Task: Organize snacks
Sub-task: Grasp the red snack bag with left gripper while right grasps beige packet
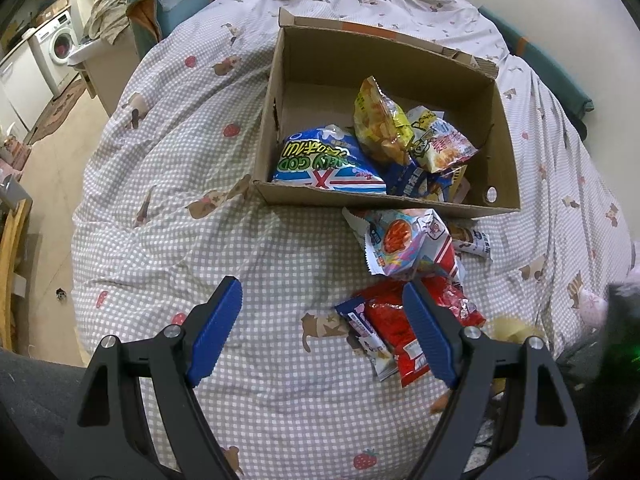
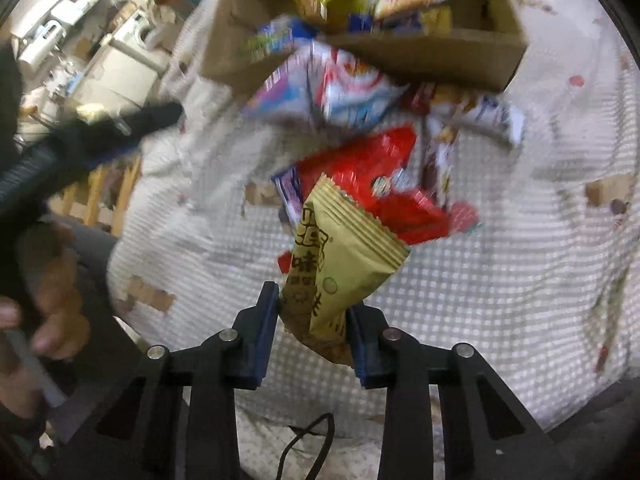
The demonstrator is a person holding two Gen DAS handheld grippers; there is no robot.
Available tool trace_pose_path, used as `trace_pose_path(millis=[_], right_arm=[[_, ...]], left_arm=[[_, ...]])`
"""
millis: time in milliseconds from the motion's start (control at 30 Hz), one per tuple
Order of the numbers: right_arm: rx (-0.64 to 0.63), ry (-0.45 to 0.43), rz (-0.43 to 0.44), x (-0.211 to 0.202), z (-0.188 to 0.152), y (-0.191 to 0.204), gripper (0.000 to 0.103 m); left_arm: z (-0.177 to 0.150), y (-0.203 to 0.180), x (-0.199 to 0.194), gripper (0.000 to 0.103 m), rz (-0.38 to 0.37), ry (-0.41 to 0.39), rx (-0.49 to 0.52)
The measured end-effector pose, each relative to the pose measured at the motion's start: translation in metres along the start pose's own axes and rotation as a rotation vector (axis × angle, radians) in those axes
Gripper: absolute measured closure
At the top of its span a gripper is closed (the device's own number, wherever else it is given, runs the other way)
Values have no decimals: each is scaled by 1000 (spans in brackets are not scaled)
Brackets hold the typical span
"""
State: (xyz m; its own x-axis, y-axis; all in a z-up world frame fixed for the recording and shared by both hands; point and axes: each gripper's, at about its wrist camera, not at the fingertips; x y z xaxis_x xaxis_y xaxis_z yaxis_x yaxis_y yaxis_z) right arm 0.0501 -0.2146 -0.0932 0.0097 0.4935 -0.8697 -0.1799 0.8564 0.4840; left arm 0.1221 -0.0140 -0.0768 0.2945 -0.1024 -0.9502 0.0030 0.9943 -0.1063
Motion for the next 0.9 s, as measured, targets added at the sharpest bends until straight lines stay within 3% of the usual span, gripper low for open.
trace_pose_path(millis=[167,233,333,467,700,900], right_arm=[[55,-133,-68,-38,16,-25,69],[59,-170,-95,-49,23,-34,69],[126,-217,-61,-56,24,-51,69],[188,-237,-73,-59,20,-63,69],[279,-269,-79,-65,20,-85,69],[326,-253,3,-61,24,-96,69]], left_arm=[[-3,-3,9,23,-40,37,-61],[-3,-15,19,23,-73,88,-66],[-4,-34,34,23,-97,158,-68],[-9,-60,53,23,-112,211,-76],[-12,-86,94,23,-74,292,-100],[-15,-102,112,21,-32,324,-78]])
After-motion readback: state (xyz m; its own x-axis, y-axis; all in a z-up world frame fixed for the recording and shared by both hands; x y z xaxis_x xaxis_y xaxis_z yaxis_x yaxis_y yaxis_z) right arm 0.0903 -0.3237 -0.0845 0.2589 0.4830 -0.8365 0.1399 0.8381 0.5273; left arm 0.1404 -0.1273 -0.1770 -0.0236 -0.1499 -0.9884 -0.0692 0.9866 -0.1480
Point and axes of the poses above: each gripper's, at about its wrist camera, not at the fingertips, and x roughly the way its jaws point, y to its left, z to its top, and after that the axes turned 7 degrees about y, right-handed
